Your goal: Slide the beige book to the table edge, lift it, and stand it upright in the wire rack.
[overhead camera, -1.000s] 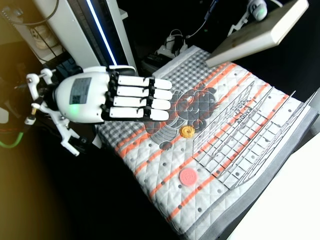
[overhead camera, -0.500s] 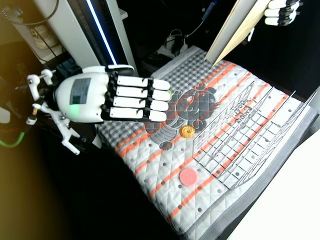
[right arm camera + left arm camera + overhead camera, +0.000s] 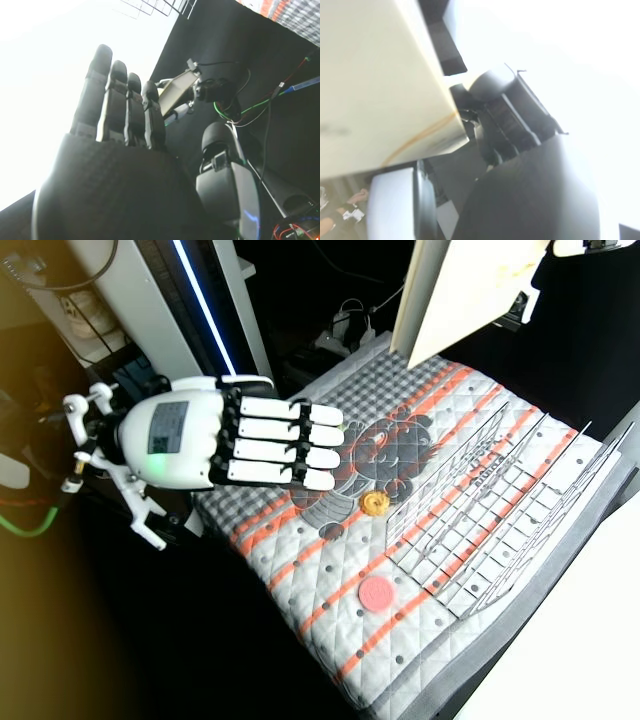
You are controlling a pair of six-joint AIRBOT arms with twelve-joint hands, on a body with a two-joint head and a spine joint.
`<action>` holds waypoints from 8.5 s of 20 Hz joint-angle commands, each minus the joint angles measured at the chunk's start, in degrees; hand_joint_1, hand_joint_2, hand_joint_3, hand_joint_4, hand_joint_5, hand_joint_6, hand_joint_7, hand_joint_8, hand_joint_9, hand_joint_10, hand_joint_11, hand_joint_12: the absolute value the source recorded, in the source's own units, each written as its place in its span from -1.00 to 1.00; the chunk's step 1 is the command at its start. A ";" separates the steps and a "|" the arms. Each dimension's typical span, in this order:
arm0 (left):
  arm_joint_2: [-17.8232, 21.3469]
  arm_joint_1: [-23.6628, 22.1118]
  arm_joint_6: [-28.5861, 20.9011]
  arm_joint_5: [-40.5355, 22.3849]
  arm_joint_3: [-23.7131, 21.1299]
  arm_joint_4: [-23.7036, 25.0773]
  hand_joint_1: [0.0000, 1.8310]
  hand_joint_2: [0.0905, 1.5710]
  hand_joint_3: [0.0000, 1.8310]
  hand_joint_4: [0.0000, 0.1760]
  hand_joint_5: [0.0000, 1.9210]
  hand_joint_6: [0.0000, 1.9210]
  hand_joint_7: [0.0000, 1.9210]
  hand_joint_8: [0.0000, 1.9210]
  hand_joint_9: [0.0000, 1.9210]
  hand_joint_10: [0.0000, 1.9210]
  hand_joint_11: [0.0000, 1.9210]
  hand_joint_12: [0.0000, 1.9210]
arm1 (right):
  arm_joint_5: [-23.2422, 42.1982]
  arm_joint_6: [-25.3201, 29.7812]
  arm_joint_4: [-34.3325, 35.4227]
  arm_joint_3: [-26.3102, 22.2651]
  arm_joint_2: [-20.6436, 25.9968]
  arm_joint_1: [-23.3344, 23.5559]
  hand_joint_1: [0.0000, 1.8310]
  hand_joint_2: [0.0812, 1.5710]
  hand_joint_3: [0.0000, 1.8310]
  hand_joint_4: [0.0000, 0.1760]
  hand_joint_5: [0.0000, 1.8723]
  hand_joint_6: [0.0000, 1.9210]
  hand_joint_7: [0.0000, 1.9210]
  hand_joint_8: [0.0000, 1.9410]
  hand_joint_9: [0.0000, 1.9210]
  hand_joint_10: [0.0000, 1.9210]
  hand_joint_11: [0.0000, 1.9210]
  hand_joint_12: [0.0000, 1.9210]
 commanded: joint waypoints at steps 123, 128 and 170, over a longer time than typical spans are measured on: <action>-4.53 0.21 20.99 1.89 7.09 -10.83 0.34 0.42 -1.00 -1.00 0.04 -0.15 -0.08 0.34 -0.02 0.17 -0.13 0.43 | 10.70 7.39 0.67 7.92 -7.39 0.18 -1.00 0.51 -1.00 -1.00 -0.72 -1.00 -0.70 -1.00 -0.65 -1.00 -0.59 -0.96; -4.78 -1.76 20.97 0.76 6.55 -10.84 0.36 0.41 -1.00 -1.00 0.06 -0.24 -0.05 0.36 -0.03 0.30 -0.11 0.53 | 10.69 7.39 0.71 7.92 -7.41 0.19 -0.99 0.51 -1.00 -1.00 -0.71 -1.00 -0.70 -1.00 -0.66 -1.00 -0.60 -0.96; -0.55 14.97 18.60 -1.47 -0.56 -16.40 -0.52 0.01 -1.00 1.00 -1.00 -1.00 -1.00 -1.00 -1.00 -1.00 -1.00 -1.00 | 10.69 6.82 1.82 6.00 -4.59 0.18 -0.91 0.57 -0.99 -1.00 -0.75 -1.00 -0.74 -1.00 -0.69 -1.00 -0.59 -0.98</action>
